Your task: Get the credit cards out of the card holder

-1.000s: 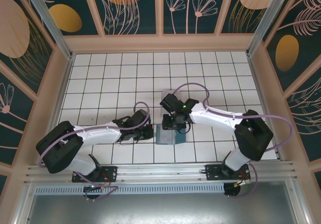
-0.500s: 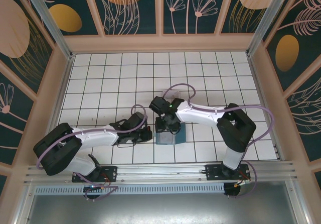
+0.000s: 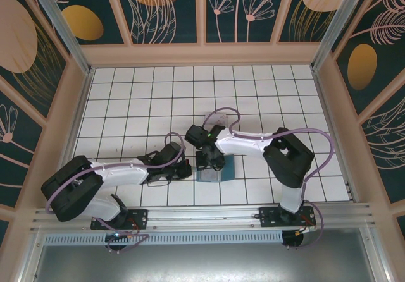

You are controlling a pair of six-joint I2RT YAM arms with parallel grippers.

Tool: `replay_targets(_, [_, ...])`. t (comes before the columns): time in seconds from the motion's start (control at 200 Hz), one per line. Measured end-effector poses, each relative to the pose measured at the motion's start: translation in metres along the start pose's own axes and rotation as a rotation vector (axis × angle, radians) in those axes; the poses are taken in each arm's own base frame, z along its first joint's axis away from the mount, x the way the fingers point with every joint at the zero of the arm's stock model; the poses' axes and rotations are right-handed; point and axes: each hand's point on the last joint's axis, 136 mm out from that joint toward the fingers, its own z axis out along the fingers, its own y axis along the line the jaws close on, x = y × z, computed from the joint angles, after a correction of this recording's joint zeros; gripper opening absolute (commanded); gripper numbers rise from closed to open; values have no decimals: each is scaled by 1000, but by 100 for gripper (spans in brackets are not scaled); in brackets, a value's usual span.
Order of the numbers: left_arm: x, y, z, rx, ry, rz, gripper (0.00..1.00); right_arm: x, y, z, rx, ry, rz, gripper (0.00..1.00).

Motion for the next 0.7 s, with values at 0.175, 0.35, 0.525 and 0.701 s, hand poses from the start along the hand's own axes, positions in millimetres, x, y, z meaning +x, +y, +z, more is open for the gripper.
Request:
replay_targets(0.175, [0,0,0,1,-1,0,4,0,-3,0,19,1,1,40])
replay_targets(0.35, [0,0,0,2,-1,0,4,0,-6,0,37,0,4,26])
replay_targets(0.525, [-1,0,0,3,-3,-1,4,0,-6,0,38,1,3,22])
replay_targets(0.701, [-1,0,0,3,-3,-1,4,0,-4,-3,43,4,2,39])
